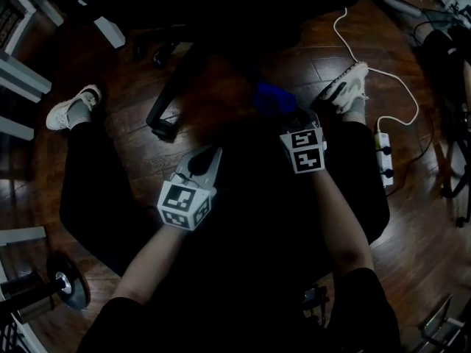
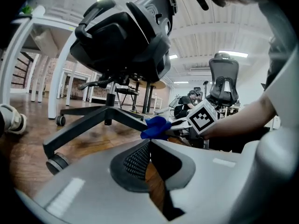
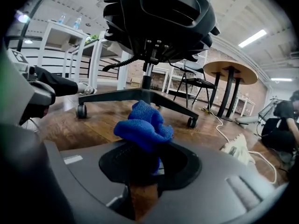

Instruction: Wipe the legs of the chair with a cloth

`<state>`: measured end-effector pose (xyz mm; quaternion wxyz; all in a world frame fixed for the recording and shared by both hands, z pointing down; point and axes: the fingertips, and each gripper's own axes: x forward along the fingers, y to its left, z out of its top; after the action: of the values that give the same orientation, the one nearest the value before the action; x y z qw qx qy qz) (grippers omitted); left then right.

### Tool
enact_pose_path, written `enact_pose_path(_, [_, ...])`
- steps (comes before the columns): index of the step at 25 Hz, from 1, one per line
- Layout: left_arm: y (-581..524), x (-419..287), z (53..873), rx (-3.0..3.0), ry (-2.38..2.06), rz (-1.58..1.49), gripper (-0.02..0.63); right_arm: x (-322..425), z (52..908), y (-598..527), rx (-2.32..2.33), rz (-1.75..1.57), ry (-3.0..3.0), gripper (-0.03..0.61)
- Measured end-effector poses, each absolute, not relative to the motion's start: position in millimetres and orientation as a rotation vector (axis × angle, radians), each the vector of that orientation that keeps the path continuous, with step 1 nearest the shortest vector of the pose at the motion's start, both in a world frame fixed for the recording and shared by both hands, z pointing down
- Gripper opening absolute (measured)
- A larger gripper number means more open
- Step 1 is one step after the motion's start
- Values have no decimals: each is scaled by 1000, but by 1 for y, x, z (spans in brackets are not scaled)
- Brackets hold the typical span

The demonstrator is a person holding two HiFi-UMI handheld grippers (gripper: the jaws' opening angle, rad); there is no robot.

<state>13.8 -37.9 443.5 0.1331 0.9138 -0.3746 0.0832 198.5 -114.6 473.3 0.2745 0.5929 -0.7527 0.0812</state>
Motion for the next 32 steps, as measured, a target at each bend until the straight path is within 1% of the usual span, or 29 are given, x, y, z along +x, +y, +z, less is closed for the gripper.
enact_pose_path(6, [-25,36,447,2646,-1050,305,3,203,474,-109,1614,276,-2055,132])
enact_pose_path(11, [-37,49,436,2721,-992,390,3,202,431,-161,1678,335,-2271,127])
enact_pose_path(14, [-50,70,427,2802,-935,476,3,204,420,-193,1617,460,-2437,127])
enact_pose_path(17, [-50,103,425,2793,-921,464,3,211,421,-212,1452,525,-2566,127])
enact_pose_path(19, [-55,102,424,2783,-928,473,3,198,419,-230,1340,616,-2686,127])
enact_pose_path(22, [-61,90,429,2760,-959,497,3,177,424,-259,1208,842,-2782,129])
enact_pose_path(27, [-72,80,454,2741,-1010,605,3,165,464,-290,1180,1064,-2669,125])
enact_pose_path(32, [-64,99,449,2810,-932,596,3,164,469,-278,1083,1228,-2636,121])
